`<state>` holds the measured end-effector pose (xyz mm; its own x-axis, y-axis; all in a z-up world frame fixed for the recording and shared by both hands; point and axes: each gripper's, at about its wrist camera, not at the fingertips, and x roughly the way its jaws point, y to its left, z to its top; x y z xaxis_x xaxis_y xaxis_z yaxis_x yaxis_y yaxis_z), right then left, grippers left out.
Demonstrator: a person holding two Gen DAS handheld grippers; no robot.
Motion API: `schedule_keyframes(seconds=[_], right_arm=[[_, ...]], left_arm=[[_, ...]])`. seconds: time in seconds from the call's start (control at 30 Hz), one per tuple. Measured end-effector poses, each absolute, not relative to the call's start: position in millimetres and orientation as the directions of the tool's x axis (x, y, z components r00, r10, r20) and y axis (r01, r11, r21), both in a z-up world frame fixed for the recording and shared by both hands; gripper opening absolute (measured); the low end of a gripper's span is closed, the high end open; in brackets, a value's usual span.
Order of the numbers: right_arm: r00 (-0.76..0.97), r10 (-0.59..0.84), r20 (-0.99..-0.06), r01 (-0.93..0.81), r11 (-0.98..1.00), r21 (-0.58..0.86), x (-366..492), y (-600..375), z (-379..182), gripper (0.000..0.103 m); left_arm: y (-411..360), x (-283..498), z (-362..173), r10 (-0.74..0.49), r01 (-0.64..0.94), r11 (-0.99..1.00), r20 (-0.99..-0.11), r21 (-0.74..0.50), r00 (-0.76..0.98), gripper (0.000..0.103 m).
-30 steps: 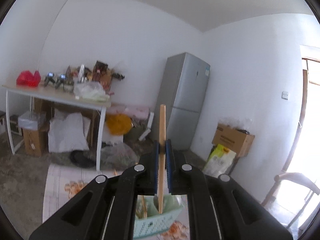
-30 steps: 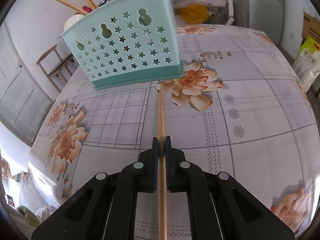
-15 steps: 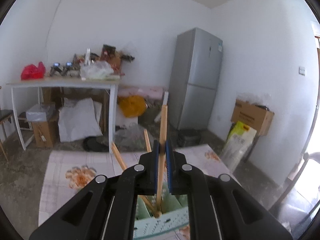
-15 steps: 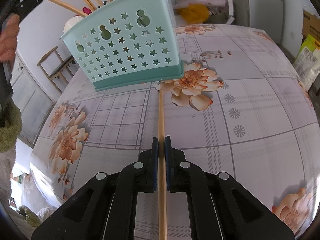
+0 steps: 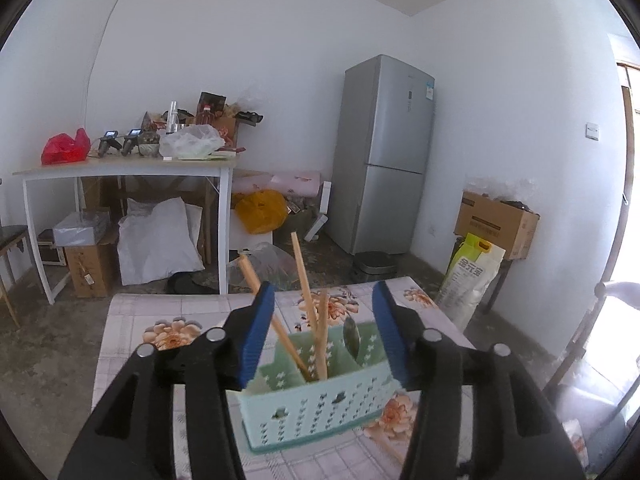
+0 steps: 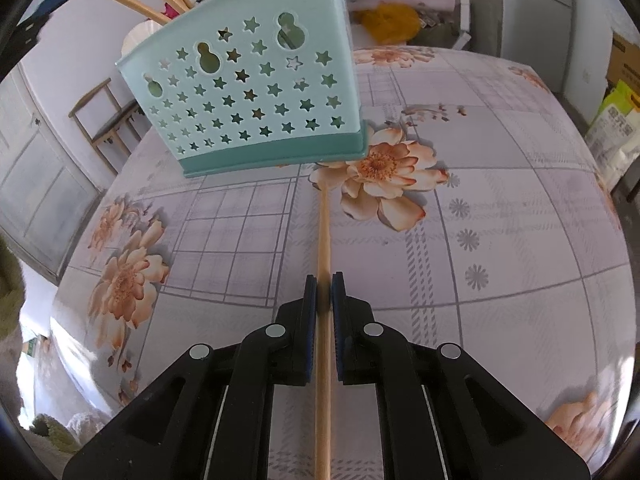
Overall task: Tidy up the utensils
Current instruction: 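Carry the chopstick with the left gripper and drop it into the holder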
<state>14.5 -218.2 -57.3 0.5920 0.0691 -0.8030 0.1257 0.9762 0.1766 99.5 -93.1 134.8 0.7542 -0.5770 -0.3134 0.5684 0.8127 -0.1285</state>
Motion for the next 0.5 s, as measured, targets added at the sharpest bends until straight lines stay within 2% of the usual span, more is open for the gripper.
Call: schedule_keyframes(seconds=[0.17,0.5], right_arm=[[0.578,0.041,-0.815,0.124,0.983,0.137,30,-214,-57,0.007],[0.587,0.006,-0.81,0.14,0.984,0.109,38,-217,-44,0.004]], left_arm=[[-73,80,121,-0.575,0.576,0.81,-0.351,-0.113,0.739,0.057],[-56,66,55,-0.517,0.536,0.834,-0.532,-0.134,0.671,0.059]])
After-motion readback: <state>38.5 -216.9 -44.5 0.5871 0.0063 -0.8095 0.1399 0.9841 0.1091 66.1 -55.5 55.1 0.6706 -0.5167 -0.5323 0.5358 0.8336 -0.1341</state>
